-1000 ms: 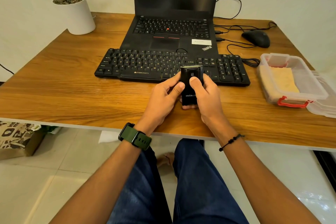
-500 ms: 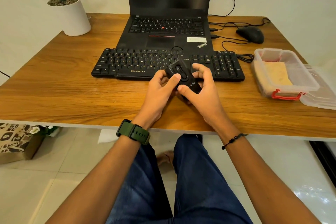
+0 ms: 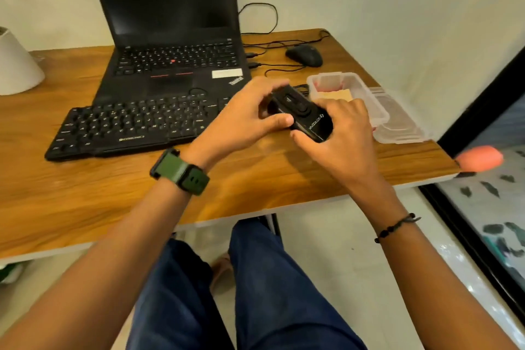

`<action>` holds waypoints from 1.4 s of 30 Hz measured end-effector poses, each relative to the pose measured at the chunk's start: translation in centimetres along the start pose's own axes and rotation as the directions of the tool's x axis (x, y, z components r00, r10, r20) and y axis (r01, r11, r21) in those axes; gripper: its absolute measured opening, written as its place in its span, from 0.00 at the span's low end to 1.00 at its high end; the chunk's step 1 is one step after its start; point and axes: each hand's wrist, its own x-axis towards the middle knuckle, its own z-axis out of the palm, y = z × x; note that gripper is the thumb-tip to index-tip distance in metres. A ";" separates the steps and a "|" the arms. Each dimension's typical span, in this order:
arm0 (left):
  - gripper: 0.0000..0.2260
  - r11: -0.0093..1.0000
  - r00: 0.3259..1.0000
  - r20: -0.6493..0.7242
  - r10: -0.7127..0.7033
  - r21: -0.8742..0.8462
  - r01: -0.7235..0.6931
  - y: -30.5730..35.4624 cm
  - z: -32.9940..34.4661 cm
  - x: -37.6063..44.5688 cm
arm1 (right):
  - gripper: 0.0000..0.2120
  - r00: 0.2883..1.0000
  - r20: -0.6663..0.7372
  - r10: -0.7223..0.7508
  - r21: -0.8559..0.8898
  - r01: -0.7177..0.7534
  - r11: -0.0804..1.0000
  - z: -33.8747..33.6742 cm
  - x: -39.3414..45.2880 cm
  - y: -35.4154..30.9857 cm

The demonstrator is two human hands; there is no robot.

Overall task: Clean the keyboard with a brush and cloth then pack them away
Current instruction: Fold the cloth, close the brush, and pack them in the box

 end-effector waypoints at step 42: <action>0.12 0.848 0.914 0.375 0.152 0.425 -0.316 -1.2 7.0 15.5 | 0.14 0.973 0.092 0.214 -0.398 -0.161 0.903 0.1 7.4 5.8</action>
